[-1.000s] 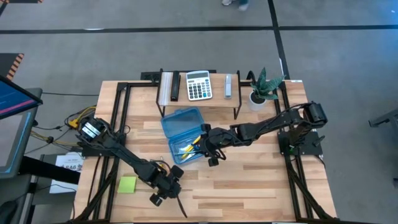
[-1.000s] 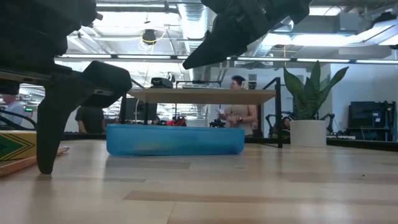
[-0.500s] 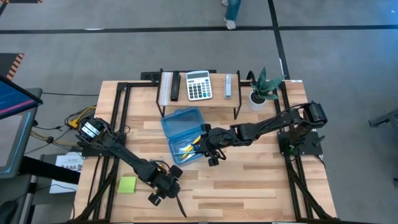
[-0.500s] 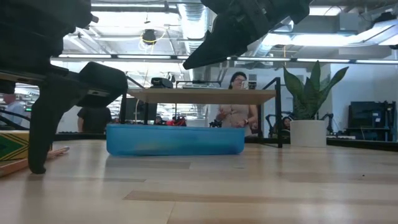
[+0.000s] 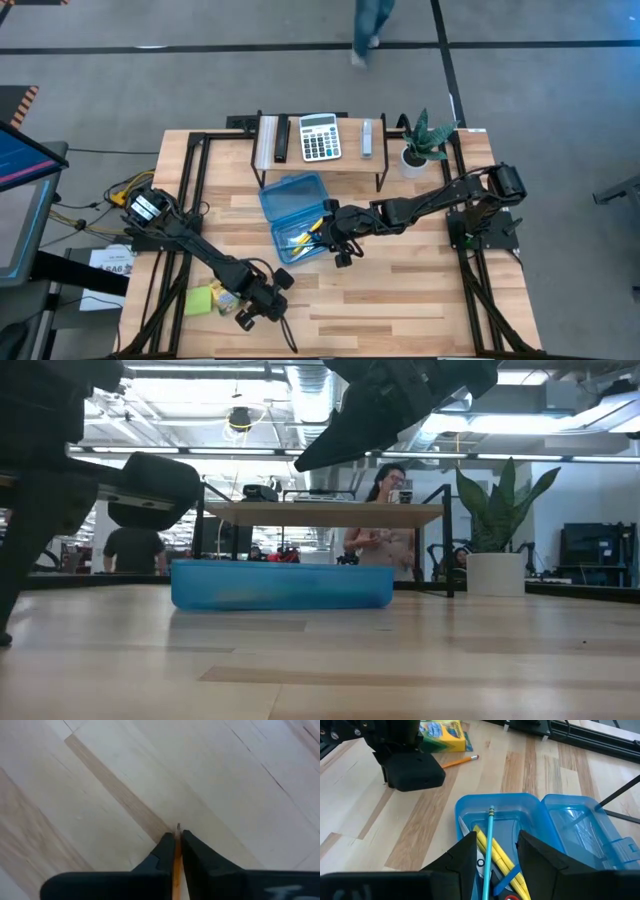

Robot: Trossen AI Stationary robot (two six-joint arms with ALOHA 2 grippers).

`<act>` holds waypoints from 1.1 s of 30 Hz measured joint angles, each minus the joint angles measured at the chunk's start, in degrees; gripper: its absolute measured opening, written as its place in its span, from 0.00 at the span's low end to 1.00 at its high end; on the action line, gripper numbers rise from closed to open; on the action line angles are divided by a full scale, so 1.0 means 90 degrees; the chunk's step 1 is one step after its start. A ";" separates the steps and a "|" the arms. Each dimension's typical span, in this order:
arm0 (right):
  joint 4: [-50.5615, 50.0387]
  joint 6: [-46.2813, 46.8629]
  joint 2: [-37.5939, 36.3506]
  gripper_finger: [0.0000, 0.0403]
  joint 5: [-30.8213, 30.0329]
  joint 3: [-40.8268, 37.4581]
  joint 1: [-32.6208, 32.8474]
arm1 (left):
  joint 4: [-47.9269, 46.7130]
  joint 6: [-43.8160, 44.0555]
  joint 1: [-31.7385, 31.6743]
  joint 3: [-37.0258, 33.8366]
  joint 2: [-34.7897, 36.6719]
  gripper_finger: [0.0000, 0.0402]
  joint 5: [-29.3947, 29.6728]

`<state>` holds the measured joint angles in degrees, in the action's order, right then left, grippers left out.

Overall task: Pack school essentials
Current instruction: Put the orange pencil into the supply box

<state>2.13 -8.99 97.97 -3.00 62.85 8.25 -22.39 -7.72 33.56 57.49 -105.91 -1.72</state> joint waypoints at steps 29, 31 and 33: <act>-0.0946 0.0115 -0.0557 0.34 -0.0743 0.0014 0.0080 | -0.2751 0.0533 -0.0262 0.1879 0.0129 0.00 0.1249; -0.1206 0.0250 -0.0844 0.33 -0.1042 0.0005 0.0155 | -0.2713 0.0592 -0.0420 0.1951 0.0129 0.00 0.1433; -0.1317 0.0329 -0.1212 0.32 -0.1305 -0.0059 0.0273 | -0.2692 0.0663 -0.0654 0.2031 0.0132 0.00 0.1598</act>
<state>-9.73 -6.03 87.07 -14.74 62.32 10.70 -46.62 -1.76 27.68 75.77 -104.72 12.66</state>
